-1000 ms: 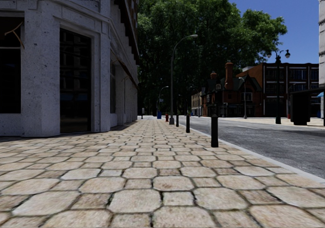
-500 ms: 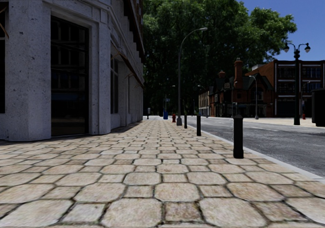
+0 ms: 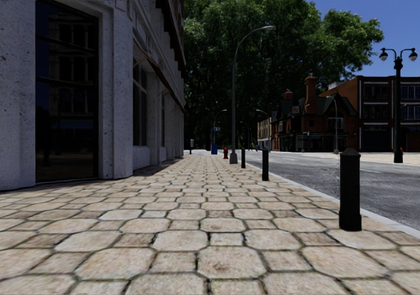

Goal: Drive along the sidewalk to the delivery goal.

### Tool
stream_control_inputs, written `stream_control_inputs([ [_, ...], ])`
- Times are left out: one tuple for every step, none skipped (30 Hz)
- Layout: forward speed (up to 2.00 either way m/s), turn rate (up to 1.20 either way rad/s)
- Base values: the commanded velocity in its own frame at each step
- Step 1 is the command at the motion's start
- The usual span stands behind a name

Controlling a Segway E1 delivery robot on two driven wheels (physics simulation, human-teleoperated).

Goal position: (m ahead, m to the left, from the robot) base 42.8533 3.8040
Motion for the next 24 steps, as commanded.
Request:
stream_control_inputs([
  [2.0, 0.0],
  [2.0, 0.0],
  [2.0, 0.0],
  [2.0, 0.0],
  [2.0, 0.0],
  [2.0, 0.0],
  [2.0, 0.0],
  [2.0, 0.0],
  [2.0, 0.0],
  [2.0, 0.0],
  [2.0, 0.0],
  [2.0, 0.0],
  [2.0, 0.0],
  [2.0, 0.0],
  [2.0, 0.0],
  [2.0, 0.0],
  [2.0, 0.0],
  [2.0, 0.0],
  [2.0, 0.0],
  [2.0, 0.0],
  [2.0, 0.0],
  [2.0, 0.0],
  [2.0, 0.0],
  [2.0, 0.0],
])
